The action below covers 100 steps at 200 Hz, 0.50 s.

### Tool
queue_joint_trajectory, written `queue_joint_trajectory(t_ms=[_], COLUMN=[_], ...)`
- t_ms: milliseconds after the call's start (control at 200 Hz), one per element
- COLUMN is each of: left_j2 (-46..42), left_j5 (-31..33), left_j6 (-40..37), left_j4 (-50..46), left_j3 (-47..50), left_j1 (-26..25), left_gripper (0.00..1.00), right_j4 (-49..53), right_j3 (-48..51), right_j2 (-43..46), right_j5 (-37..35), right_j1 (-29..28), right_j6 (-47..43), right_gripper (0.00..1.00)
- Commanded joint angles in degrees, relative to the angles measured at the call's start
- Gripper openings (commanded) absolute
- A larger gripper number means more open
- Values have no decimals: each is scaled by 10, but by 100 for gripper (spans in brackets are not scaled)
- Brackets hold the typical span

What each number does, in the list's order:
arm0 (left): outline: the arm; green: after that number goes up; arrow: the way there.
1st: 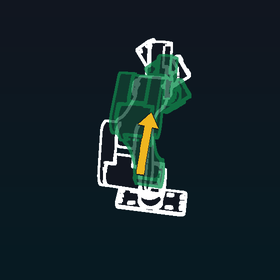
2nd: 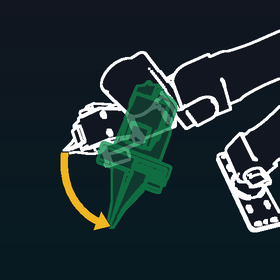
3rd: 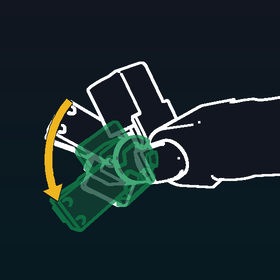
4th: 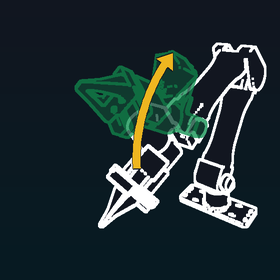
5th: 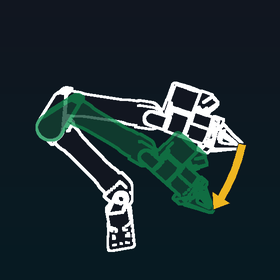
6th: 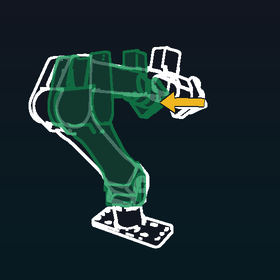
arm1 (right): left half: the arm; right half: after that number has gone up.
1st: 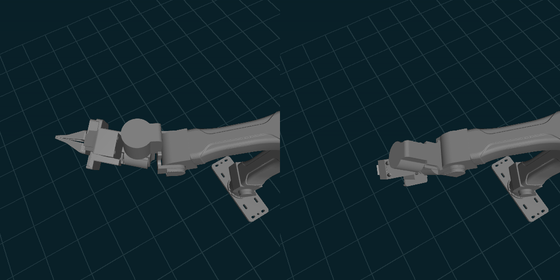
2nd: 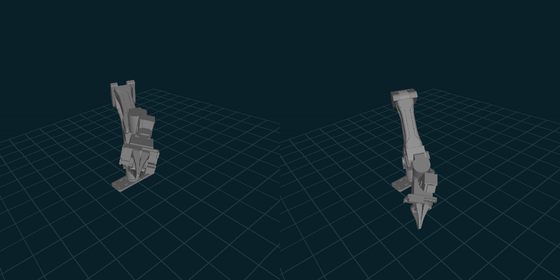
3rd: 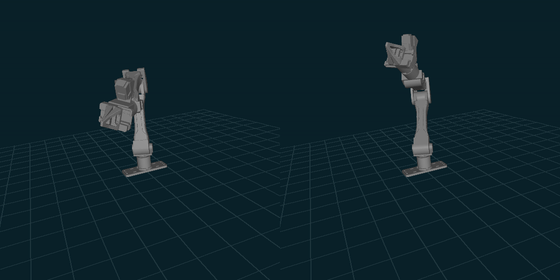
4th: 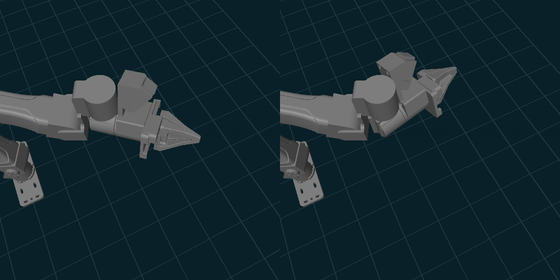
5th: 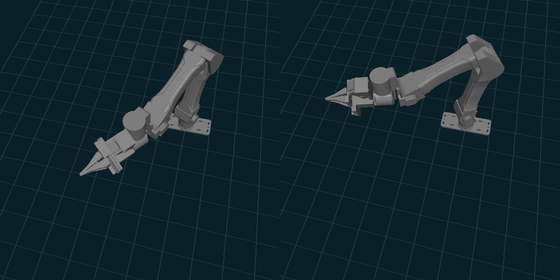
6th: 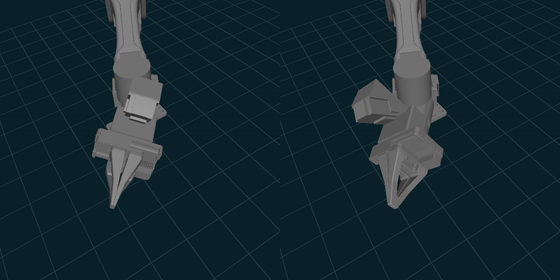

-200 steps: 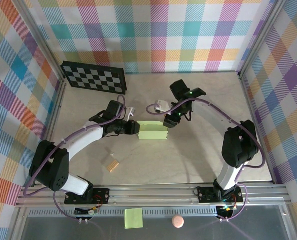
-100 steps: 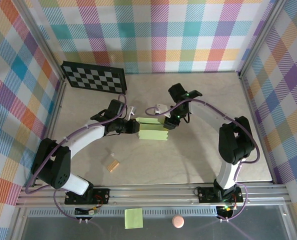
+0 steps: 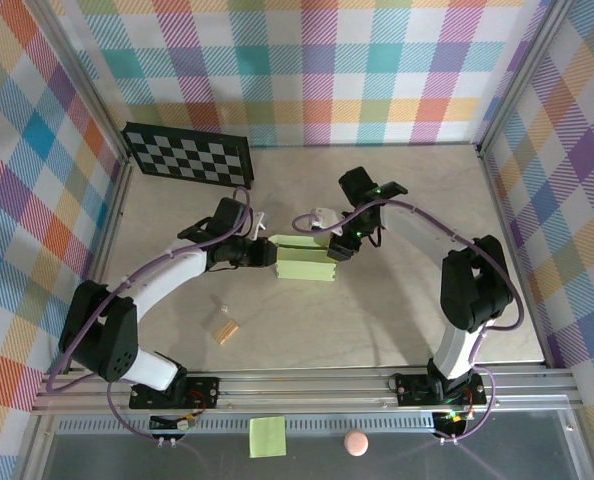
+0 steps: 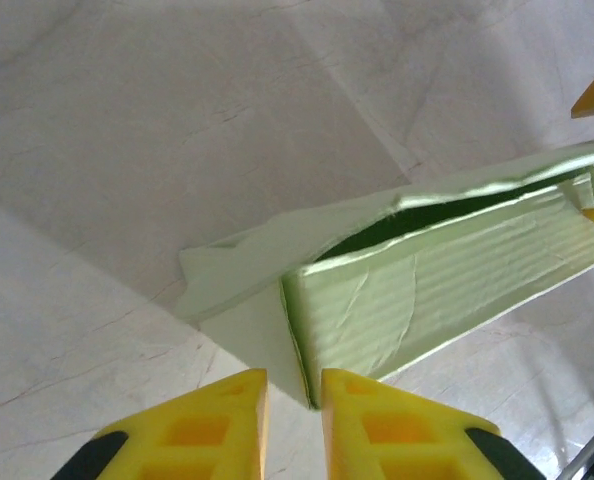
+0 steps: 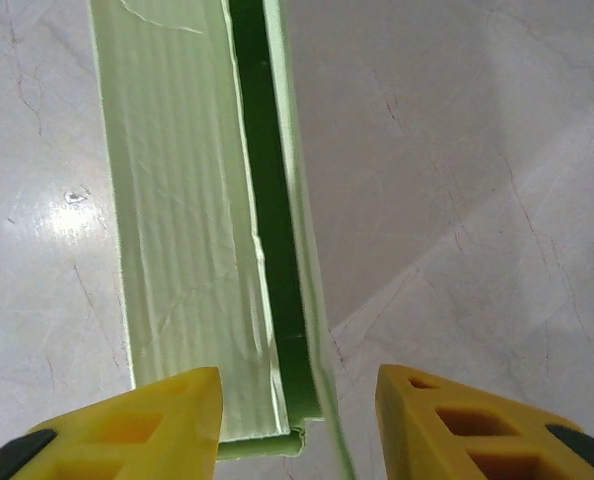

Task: Fold the paper box

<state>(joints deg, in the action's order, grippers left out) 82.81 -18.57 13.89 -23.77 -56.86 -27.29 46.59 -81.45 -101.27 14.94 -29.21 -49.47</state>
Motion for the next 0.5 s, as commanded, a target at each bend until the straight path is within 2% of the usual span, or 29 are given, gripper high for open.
queue_joint_trajectory(t_ms=[0,175,295,420,495], left_j2=[-40,-49,-40,-10,14], left_j5=[30,16,-1,-55,-115], left_j6=[-31,-134,-194,-280,-373], left_j4=[-54,-79,-70,-71,-94], left_j3=[-39,-82,-117,-165,-195], left_j1=[-4,-4,-4,-4,-6], left_gripper=[27,33,40,52,56], right_j4=[1,-14,-59,-120,-155], right_j3=[5,17,40,92,131], right_j2=[39,75,115,170,209], right_j5=[33,58,73,74,67], right_j1=[3,10,19,28,28], right_j6=[9,26,82,149,175], right_gripper=[47,52,56,58,58])
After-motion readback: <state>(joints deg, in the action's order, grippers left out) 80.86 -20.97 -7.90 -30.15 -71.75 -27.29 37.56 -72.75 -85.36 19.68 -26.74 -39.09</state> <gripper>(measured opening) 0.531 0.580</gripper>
